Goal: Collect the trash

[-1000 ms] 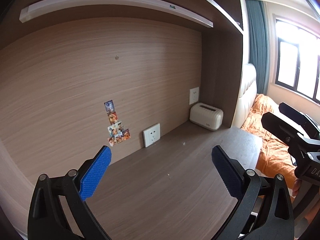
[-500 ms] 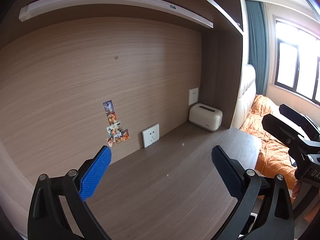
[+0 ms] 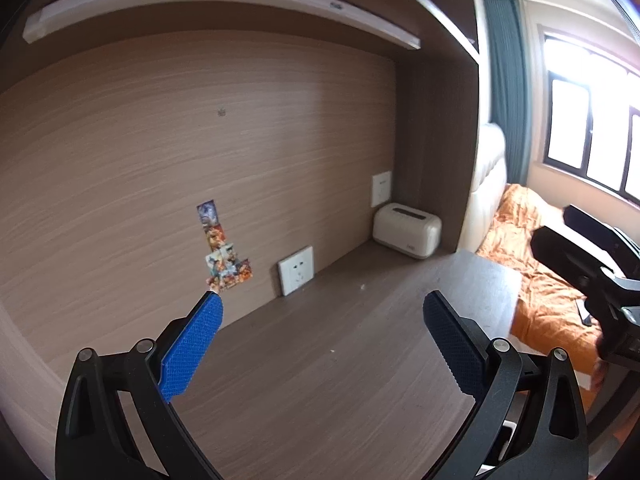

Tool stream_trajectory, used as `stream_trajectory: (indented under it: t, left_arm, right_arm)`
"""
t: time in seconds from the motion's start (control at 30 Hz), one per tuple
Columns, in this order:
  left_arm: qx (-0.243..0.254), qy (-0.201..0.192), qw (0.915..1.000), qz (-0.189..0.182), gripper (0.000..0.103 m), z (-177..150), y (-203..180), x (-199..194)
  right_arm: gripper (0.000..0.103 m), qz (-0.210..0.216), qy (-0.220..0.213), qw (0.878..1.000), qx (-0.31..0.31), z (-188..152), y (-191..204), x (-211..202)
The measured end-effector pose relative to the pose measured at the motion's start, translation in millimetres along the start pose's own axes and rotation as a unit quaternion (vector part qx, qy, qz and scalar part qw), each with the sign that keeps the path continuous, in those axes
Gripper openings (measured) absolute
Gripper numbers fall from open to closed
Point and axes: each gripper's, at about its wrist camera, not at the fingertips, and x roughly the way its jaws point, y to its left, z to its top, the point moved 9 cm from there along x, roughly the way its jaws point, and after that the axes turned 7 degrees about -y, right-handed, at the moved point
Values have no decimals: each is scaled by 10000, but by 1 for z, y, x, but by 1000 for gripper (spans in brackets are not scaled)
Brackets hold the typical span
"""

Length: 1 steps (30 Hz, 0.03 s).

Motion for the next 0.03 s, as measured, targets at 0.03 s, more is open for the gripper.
stream_trajectory:
  t: [0.03]
  left_arm:
    - [-12,28,10000,5,98,-1,1,1]
  right_arm:
    - [99,-9,13,10000,6,-1,0,0]
